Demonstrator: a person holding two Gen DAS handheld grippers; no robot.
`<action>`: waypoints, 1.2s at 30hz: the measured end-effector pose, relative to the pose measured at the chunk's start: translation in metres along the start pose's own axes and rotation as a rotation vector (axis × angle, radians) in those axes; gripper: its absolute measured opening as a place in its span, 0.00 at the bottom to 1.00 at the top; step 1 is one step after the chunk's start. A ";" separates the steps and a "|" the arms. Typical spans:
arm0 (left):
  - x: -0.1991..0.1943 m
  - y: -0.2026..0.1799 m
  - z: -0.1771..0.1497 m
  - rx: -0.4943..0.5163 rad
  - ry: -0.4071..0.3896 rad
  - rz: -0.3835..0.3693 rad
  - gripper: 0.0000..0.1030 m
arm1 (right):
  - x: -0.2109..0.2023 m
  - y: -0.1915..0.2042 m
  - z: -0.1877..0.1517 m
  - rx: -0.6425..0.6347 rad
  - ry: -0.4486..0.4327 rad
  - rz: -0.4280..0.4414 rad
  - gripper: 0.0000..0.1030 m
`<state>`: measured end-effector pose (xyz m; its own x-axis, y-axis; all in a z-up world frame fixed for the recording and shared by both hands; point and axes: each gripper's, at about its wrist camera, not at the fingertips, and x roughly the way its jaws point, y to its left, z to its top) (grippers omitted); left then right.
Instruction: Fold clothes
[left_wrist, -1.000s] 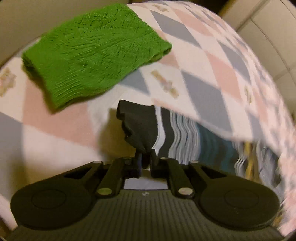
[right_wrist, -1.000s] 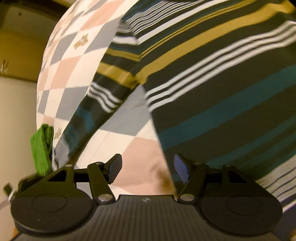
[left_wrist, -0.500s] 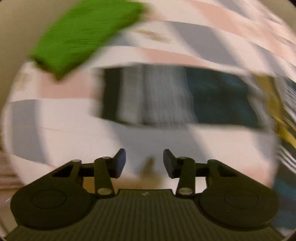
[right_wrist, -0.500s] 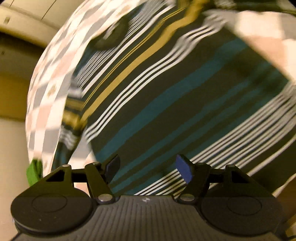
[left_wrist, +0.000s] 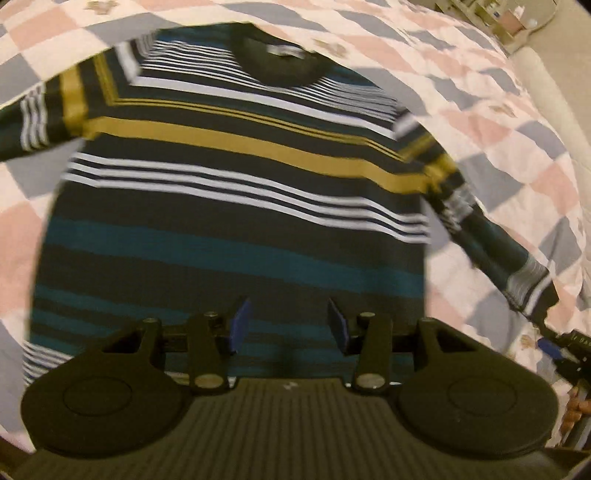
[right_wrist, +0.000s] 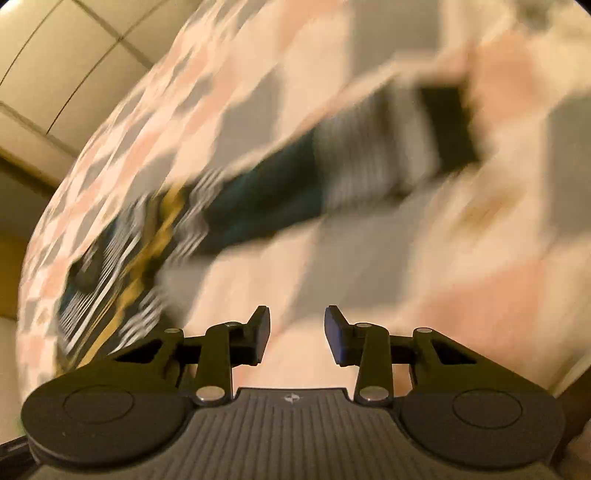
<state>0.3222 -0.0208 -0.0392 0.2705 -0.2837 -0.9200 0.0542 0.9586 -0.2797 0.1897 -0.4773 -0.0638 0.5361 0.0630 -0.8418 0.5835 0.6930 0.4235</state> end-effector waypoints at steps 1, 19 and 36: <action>0.001 -0.012 -0.003 0.000 0.003 0.004 0.41 | -0.006 -0.018 0.015 -0.003 -0.029 -0.012 0.37; -0.012 -0.093 0.021 -0.127 -0.049 -0.064 0.46 | 0.066 -0.105 0.139 -0.051 -0.037 0.052 0.11; -0.036 -0.032 -0.009 -0.205 -0.057 0.040 0.53 | 0.034 -0.105 0.158 0.019 -0.188 -0.270 0.73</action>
<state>0.3023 -0.0416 0.0005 0.3225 -0.2383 -0.9161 -0.1529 0.9420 -0.2989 0.2427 -0.6615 -0.0840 0.4627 -0.2559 -0.8488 0.7301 0.6531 0.2011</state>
